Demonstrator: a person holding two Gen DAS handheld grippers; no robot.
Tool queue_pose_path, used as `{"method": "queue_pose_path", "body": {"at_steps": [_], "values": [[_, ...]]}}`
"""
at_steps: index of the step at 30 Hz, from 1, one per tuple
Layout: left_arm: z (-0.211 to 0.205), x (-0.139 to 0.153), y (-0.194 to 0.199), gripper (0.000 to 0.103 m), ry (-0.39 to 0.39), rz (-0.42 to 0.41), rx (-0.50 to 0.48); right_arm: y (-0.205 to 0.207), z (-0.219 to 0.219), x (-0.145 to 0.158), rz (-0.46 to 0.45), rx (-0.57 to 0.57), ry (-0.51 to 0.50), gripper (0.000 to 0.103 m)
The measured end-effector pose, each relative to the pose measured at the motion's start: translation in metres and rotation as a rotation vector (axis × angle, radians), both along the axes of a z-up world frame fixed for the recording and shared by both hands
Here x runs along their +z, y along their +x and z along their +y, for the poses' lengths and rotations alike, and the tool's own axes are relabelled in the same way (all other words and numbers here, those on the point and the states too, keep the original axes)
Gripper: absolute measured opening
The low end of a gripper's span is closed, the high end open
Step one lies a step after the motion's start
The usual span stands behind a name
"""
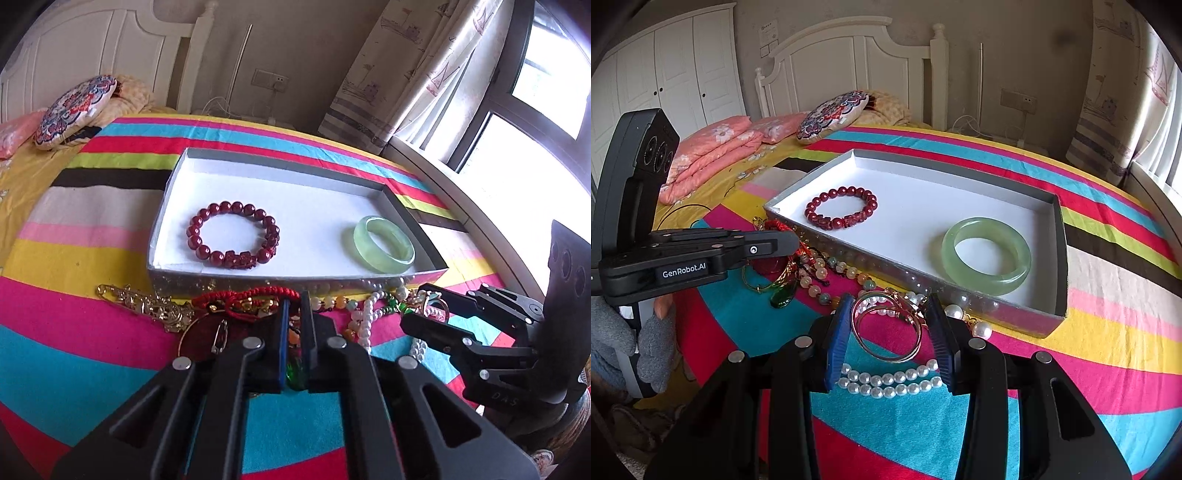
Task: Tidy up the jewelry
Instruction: 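Grasp the red string bracelet with the left gripper while the right gripper grasps the gold rings, then carry the string bracelet into the tray with the left gripper while the right drops the rings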
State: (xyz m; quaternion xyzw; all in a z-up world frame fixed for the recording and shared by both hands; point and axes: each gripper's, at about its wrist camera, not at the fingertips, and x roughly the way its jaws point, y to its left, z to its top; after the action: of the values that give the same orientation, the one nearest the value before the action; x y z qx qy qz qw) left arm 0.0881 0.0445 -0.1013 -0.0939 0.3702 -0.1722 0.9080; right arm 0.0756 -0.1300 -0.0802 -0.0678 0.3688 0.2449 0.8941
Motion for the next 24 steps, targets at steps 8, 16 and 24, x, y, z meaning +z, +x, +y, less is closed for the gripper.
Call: {"method": "queue_pose_path", "body": {"at_steps": [8,16,24], "values": [[-0.004,0.03,-0.011,0.005,0.02,-0.07,-0.038,-0.002,-0.003,0.011,-0.028,-0.01,0.015,0.041],[-0.001,0.069,-0.012,0.005,0.018,-0.135,-0.065,-0.006,-0.013,0.032,-0.085,-0.031,0.033,0.041],[0.006,0.099,0.012,0.005,-0.006,-0.116,-0.127,0.0,-0.019,0.048,-0.117,-0.04,0.029,0.041]]}}
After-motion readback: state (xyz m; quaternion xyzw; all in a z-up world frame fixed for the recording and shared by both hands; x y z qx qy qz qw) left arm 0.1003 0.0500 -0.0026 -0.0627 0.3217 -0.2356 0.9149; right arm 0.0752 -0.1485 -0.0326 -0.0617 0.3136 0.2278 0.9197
